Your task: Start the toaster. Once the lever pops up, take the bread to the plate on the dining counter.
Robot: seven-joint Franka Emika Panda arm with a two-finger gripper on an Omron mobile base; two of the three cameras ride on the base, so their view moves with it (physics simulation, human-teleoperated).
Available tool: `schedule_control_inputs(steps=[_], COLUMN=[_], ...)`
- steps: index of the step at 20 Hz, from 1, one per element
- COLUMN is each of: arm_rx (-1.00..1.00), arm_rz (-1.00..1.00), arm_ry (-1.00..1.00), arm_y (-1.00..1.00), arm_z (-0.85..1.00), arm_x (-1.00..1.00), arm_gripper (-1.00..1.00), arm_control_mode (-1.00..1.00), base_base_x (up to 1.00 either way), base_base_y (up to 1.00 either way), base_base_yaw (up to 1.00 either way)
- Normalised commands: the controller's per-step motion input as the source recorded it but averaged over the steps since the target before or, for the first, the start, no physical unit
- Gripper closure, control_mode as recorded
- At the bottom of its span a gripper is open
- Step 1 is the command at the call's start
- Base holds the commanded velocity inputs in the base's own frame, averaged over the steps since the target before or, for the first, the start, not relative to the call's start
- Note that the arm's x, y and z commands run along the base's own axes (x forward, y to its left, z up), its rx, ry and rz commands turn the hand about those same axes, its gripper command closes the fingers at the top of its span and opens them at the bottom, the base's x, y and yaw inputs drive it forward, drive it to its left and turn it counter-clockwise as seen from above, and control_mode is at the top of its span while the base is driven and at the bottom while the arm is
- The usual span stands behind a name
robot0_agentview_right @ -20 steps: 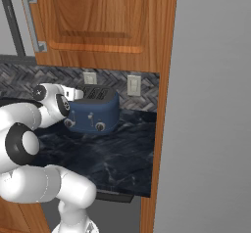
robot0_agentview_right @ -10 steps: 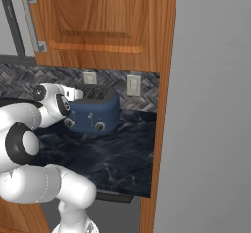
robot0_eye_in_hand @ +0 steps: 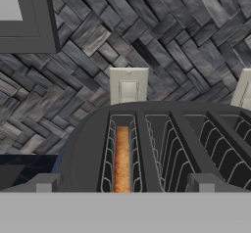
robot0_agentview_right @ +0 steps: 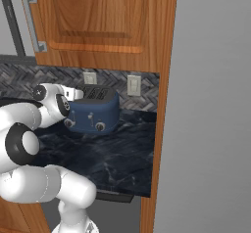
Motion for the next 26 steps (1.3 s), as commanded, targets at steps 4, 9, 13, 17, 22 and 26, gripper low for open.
schedule_control_inputs(steps=[4, 9, 13, 17, 22, 26], arm_rx=[0.0, 0.0, 0.0, 0.0, 0.0, 0.0], arm_rz=[0.0, 0.0, 0.0, 0.0, 0.0, 0.0], arm_ry=[0.0, 0.0, 0.0, 0.0, 0.0, 0.0], arm_y=[0.0, 0.0, 0.0, 0.0, 0.0, 0.0], arm_z=[0.0, 0.0, 0.0, 0.0, 0.0, 0.0], arm_x=[0.0, 0.0, 0.0, 0.0, 0.0, 0.0], arm_gripper=[-1.0, -1.0, -1.0, -1.0, -1.0, -1.0], arm_control_mode=[-1.0, -1.0, -1.0, -1.0, -1.0, -1.0], base_base_x=[0.0, 0.0, 0.0, 0.0, 0.0, 0.0], base_base_y=[0.0, 0.0, 0.0, 0.0, 0.0, 0.0], base_base_yaw=[0.0, 0.0, 0.0, 0.0, 0.0, 0.0])
